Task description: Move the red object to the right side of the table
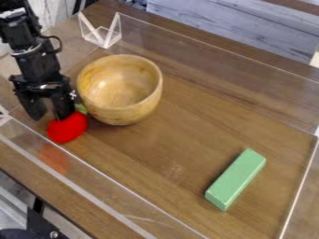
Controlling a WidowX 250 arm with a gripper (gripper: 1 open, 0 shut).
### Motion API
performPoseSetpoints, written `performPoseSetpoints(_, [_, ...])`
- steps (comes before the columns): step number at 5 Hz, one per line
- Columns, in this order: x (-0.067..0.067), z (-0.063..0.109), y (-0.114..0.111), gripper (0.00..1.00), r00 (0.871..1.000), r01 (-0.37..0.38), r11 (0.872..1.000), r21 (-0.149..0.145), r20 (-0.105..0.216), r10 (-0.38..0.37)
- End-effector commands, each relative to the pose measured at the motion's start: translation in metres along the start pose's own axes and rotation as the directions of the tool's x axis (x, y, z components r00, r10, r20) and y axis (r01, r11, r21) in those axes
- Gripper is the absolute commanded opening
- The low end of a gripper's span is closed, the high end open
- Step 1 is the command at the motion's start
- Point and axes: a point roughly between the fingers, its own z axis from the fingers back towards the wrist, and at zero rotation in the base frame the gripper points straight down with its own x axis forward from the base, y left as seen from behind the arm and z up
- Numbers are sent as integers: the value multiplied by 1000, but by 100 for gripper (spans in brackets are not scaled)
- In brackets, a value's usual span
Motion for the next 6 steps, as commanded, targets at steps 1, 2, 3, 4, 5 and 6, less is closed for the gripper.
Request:
performPoseSetpoints(1, [6, 1, -6, 100, 999, 31, 999, 15, 18, -31])
performPoseSetpoints(2, [5, -3, -10, 100, 999, 46, 999, 13, 11, -46])
performPoseSetpoints(3, [4, -4, -22, 0, 997, 71, 997, 11, 4, -71])
performPoseSetpoints(4, [2, -2, -36, 0, 999, 34, 999, 25, 14, -34])
performPoseSetpoints(5, [0, 8, -53, 0, 999, 2, 999, 49, 32, -3])
performPoseSetpoints(6, [5, 30, -90, 0, 998, 8, 998, 67, 58, -12])
